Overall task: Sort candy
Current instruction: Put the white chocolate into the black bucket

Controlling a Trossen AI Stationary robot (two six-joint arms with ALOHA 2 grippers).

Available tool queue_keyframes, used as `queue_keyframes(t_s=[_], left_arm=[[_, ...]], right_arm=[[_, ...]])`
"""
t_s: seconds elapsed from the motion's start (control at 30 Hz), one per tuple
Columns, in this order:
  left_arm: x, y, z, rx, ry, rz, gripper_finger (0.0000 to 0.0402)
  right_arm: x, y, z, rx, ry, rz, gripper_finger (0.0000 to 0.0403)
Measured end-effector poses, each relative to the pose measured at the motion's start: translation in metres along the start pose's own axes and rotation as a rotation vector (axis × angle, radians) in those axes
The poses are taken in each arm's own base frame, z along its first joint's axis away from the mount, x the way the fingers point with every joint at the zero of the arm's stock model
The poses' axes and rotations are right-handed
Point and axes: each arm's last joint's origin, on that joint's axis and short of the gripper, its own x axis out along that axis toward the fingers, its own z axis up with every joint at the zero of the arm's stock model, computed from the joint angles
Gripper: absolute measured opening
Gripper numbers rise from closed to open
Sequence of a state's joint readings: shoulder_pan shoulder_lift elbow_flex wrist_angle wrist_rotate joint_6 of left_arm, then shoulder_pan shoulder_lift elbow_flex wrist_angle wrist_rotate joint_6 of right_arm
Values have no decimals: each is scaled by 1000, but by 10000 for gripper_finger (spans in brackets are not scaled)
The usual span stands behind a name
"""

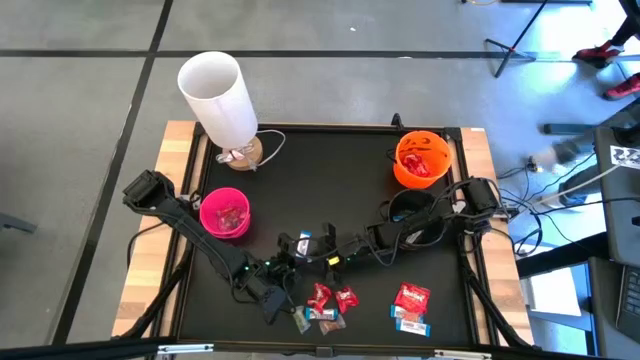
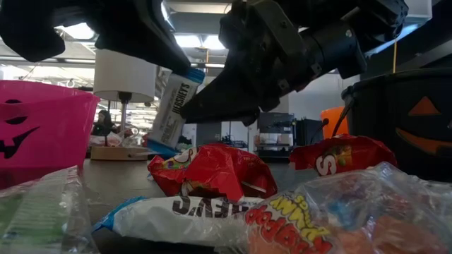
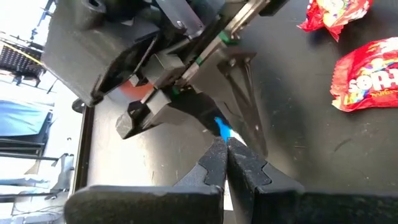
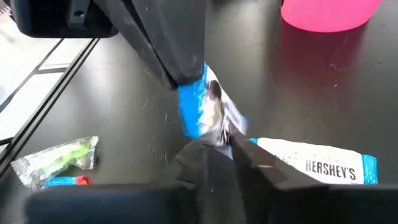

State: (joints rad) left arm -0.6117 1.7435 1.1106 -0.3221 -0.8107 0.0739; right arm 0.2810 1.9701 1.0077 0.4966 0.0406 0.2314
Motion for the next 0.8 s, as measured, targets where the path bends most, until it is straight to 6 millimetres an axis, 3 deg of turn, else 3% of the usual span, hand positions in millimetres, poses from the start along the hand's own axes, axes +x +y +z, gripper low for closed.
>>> queue_keyframes(t_s=[0.13, 0.27, 0.4, 0.67, 0.8], left_arm=[[0, 0, 0, -3, -2, 11, 0], [0, 1, 1, -5, -3, 17, 0], [0, 1, 1, -6, -5, 17, 0], [0, 1, 2, -10, -15, 20, 0], [-1, 3, 6, -12, -45, 27, 0]], right_arm=[[0, 0, 1, 0, -5, 8, 13], [0, 1, 2, 1, -22, 12, 14], [0, 2, 4, 1, -31, 48, 60], [0, 4, 7, 1, -62, 77, 192], [-1, 4, 10, 1, -95, 78, 219]])
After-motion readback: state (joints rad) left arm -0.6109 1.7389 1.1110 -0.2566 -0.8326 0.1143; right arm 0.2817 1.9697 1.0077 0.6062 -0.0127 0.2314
